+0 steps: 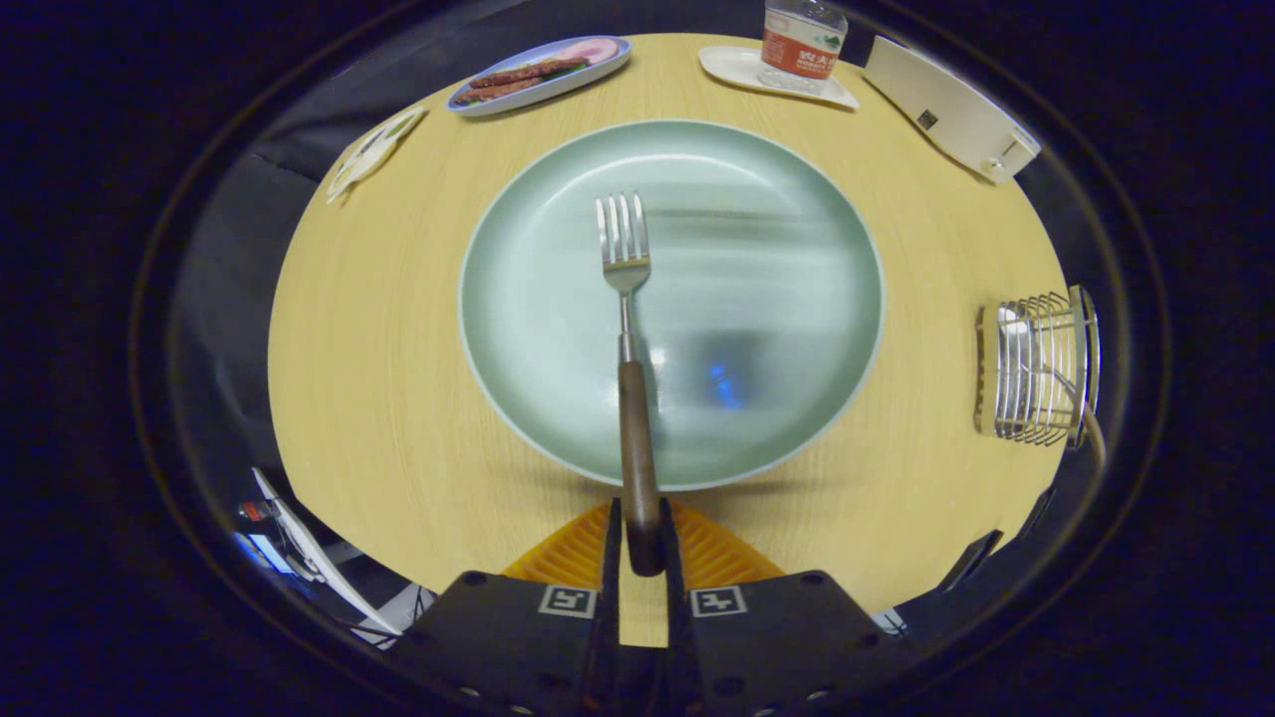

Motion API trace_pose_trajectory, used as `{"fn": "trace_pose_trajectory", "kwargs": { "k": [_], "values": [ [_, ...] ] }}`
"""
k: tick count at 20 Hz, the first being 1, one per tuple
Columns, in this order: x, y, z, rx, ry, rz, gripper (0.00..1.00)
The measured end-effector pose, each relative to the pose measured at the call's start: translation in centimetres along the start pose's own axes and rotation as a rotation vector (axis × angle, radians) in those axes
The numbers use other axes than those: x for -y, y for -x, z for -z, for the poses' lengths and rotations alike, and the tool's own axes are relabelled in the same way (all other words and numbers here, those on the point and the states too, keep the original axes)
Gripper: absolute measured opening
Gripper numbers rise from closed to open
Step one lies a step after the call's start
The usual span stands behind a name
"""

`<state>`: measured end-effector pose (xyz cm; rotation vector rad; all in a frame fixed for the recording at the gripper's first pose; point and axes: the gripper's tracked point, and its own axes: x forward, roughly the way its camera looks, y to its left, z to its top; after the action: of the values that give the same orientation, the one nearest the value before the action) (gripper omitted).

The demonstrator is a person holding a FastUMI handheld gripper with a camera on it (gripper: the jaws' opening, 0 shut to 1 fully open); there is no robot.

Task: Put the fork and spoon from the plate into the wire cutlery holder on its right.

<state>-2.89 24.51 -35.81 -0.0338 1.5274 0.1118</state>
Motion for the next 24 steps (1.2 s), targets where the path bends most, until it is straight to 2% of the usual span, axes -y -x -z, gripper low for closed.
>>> {"fn": "trace_pose_trajectory", "kwargs": {
  "k": [1,2,3,5,9,13,19,24],
  "values": [
    [0.0,0.0,0.0,0.0,0.004,-0.002,0.13],
    [0.0,0.4,-0.1,0.008,0.012,-0.007,0.13],
    [0.2,0.6,-0.1,0.015,0.013,-0.008,0.04],
    [0.3,1.5,0.0,0.022,0.014,-0.038,0.01],
    [1.8,4.3,-0.2,0.064,0.019,-0.062,0.0],
    [4.5,9.3,-0.4,0.115,0.035,-0.085,0.01],
    [15.4,18.5,0.2,0.173,-0.01,-0.017,0.01],
    [22.6,19.8,3.1,0.098,-0.036,0.03,0.0]
  ]
}}
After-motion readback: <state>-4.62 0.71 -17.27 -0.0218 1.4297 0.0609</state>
